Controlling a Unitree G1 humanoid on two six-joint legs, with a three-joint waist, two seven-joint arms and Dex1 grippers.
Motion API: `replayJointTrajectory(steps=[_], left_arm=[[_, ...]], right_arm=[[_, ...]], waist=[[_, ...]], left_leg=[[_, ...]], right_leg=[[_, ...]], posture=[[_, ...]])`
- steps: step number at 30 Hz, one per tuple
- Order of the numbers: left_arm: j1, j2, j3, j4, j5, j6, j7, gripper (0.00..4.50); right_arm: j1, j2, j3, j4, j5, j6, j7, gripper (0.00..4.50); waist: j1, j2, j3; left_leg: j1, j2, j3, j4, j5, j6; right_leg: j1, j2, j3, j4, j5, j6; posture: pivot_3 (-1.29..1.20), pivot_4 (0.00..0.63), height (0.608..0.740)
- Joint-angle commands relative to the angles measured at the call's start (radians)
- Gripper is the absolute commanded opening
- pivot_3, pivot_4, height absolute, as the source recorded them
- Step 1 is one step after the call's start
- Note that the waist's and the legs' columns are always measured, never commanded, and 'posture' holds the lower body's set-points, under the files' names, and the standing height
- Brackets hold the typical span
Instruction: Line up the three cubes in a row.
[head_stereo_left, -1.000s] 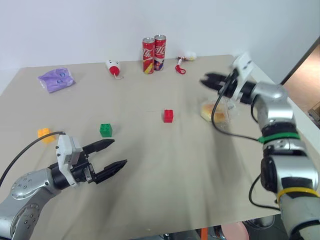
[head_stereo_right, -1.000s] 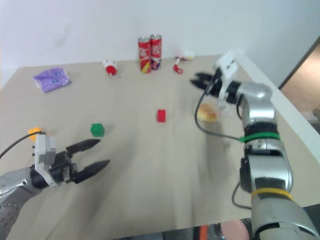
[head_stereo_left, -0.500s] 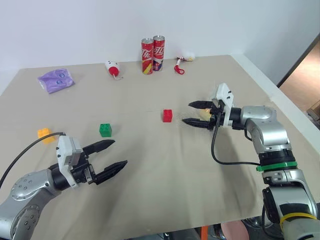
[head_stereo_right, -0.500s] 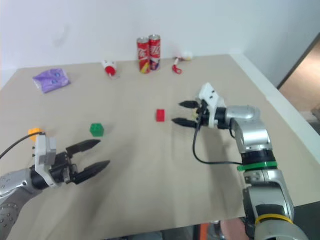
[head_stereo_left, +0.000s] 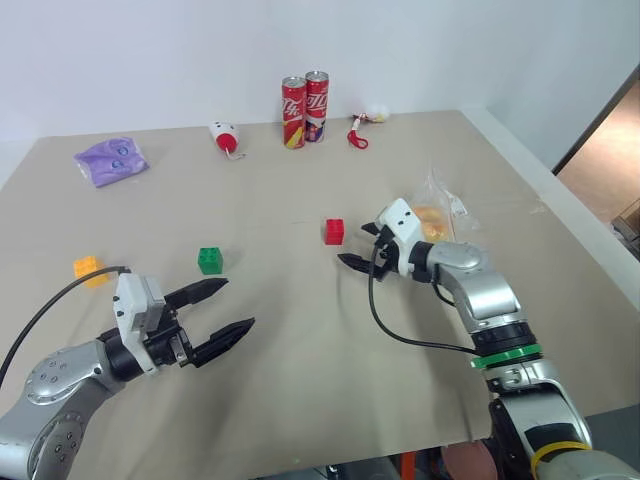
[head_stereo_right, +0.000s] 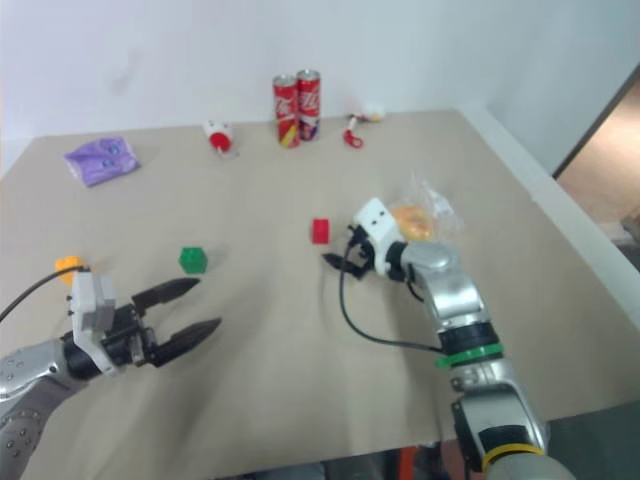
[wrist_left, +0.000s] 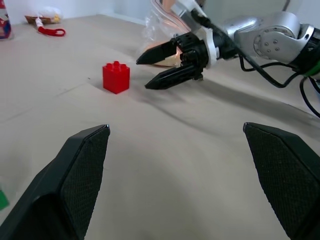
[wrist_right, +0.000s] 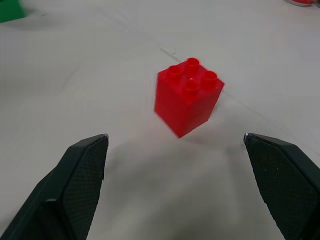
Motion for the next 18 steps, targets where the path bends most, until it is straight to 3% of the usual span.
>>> replayJointTrajectory(steps=[1,18], left_arm=[[-0.004,-0.012,-0.006,-0.022,0.024,-0.035,0.015,4.43],[-0.013,-0.047,-0.035,-0.033,0.032,-0.046,0.041,4.43]], right_arm=[[-0.007,-0.002,-0.008,-0.070,-0.002,0.027,-0.028,4.49],[0.000,0.078,0.033,-0.232,-0.040,0.351,-0.219,4.49]], waist=[[0.000,0.000,0.000],[0.000,-0.001,-0.001]], left_leg=[[0.000,0.000,0.000,0.000,0.000,0.000],[0.000,0.000,0.000,0.000,0.000,0.000]], right_leg=[[0.000,0.000,0.000,0.000,0.000,0.000],[0.000,0.000,0.001,0.000,0.000,0.000]], posture=[[0.00,0.150,0.740],[0.00,0.150,0.740]])
